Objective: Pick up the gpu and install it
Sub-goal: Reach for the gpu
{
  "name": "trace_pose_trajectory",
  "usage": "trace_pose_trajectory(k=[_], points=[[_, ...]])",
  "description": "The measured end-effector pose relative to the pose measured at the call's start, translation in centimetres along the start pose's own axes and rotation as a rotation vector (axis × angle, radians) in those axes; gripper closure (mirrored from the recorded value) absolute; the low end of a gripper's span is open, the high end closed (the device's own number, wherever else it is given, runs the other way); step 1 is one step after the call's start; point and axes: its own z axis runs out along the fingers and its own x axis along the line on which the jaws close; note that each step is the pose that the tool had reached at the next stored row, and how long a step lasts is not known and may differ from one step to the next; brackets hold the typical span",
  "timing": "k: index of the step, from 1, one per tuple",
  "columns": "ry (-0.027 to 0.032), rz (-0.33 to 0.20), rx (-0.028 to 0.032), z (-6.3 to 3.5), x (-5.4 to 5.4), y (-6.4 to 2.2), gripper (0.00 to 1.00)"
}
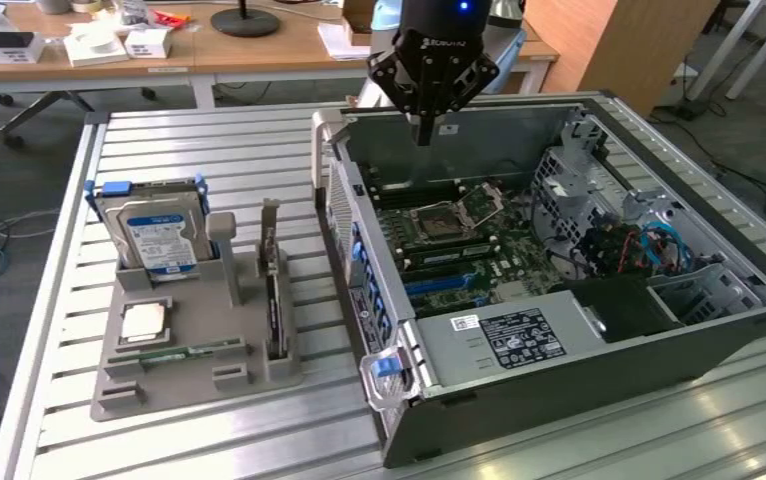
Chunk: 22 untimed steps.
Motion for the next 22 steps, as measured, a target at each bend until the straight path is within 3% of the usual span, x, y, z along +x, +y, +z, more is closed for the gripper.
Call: trace_pose_trajectory(k=[22], points=[[0.0001,0.0,0.0004,-0.08,3.4,-0.26,0.89]])
